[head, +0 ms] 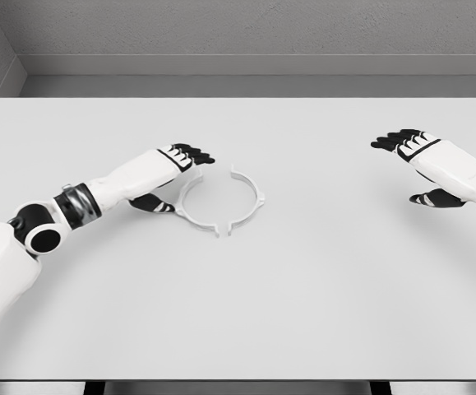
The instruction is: Assemble PVC drainage pipe clamps
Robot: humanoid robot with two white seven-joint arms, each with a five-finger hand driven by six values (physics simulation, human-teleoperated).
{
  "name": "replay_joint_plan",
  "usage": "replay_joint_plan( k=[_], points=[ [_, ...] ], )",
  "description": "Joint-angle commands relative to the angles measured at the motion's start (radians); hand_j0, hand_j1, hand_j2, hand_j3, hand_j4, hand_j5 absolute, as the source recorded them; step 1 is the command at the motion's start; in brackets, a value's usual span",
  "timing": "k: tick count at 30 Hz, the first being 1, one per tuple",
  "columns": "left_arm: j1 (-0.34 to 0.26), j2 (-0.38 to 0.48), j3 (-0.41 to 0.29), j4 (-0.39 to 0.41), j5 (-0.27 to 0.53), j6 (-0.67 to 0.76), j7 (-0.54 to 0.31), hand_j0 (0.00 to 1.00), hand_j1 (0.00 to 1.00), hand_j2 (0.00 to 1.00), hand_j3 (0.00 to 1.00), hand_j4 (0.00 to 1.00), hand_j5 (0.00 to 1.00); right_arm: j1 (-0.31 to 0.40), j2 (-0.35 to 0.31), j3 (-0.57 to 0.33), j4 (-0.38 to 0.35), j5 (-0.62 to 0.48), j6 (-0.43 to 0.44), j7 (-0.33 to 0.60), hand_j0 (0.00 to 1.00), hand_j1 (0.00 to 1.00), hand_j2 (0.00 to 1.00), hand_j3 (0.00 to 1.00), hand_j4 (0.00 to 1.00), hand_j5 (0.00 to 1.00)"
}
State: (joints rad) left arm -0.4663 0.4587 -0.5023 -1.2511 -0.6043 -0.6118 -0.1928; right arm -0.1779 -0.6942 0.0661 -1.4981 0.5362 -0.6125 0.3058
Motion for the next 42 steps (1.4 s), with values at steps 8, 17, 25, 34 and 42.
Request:
replay_joint_plan(
  k=[8,17,25,34,42],
  points=[
    [0.0,-0.005,0.001,-0.005,0.008,0.001,-0.011,1.0,1.0,1.0,1.0,1.0,1.0,-0.002,-0.002,0.001,0.002,-0.007,0.002,-0.001,1.0,1.0,1.0,1.0,1.0,1.0],
    [-0.002,-0.018,0.001,-0.005,0.006,0.001,-0.019,1.0,1.0,1.0,1.0,1.0,1.0,-0.002,-0.002,0.001,0.004,-0.007,0.002,-0.001,1.0,1.0,1.0,1.0,1.0,1.0],
    [-0.003,-0.028,0.001,-0.005,0.006,0.001,-0.033,1.0,1.0,1.0,1.0,1.0,1.0,-0.002,-0.002,0.003,0.001,-0.007,0.002,-0.001,1.0,1.0,1.0,1.0,1.0,1.0],
    [-0.005,-0.048,0.001,-0.005,0.003,0.001,-0.039,1.0,1.0,1.0,1.0,1.0,1.0,-0.003,-0.001,0.004,0.001,-0.007,0.002,-0.001,1.0,1.0,1.0,1.0,1.0,1.0],
    [-0.006,-0.061,0.001,-0.005,0.003,0.001,-0.05,1.0,1.0,1.0,1.0,1.0,1.0,-0.003,-0.001,0.004,0.001,-0.007,0.002,-0.001,1.0,1.0,1.0,1.0,1.0,1.0]
  ],
)
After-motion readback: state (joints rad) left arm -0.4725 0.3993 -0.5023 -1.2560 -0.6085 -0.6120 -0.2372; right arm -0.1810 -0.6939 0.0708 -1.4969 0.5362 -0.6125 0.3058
